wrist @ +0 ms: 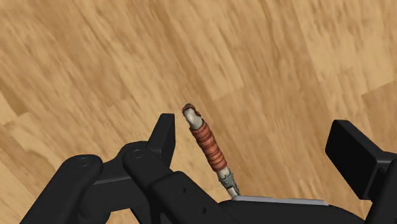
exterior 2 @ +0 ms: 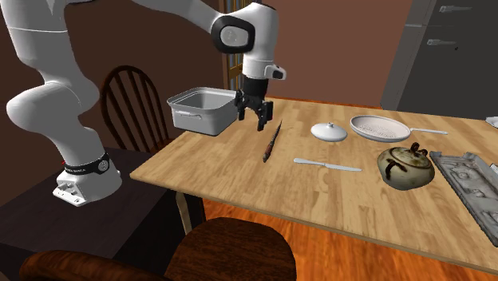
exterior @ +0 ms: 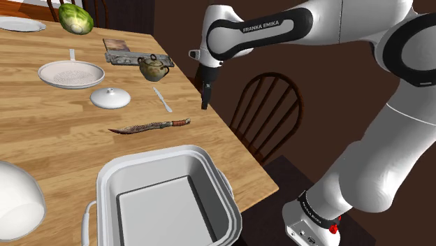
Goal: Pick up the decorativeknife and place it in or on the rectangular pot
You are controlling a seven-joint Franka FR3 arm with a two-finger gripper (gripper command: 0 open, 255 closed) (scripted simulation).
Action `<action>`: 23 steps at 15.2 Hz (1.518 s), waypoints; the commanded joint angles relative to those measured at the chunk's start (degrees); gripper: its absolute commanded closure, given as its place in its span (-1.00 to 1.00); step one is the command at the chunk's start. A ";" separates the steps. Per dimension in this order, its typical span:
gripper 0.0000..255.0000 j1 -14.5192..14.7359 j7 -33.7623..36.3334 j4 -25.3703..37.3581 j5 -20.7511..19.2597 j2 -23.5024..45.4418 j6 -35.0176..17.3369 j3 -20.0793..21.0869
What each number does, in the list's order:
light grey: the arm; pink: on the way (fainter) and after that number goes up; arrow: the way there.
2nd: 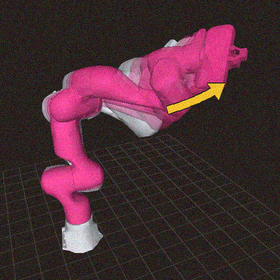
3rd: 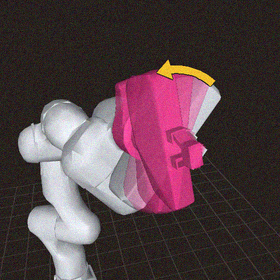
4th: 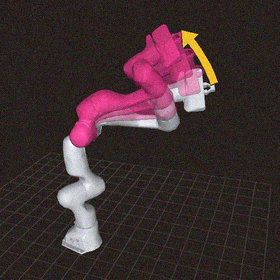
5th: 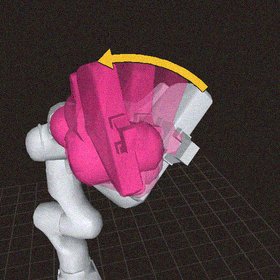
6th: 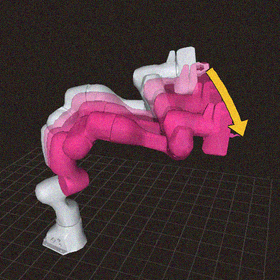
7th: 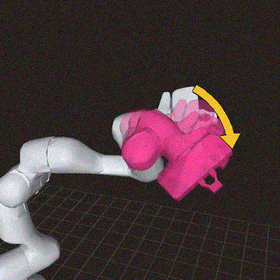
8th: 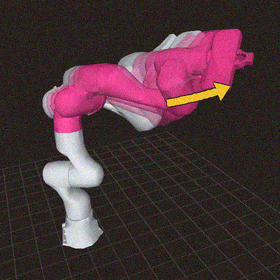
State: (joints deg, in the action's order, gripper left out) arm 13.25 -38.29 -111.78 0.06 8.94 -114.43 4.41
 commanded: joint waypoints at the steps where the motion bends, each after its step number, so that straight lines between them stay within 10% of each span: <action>1: -1.00 0.95 -1.55 3.27 -0.90 3.83 -1.03 0.89; 14: -1.00 8.59 -10.85 25.08 -8.42 25.78 -3.49 5.47; 23: -1.00 8.83 -10.68 23.61 -9.15 28.75 -7.94 5.15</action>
State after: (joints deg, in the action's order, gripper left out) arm 22.06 -48.97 -88.26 -9.02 37.34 -122.08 9.60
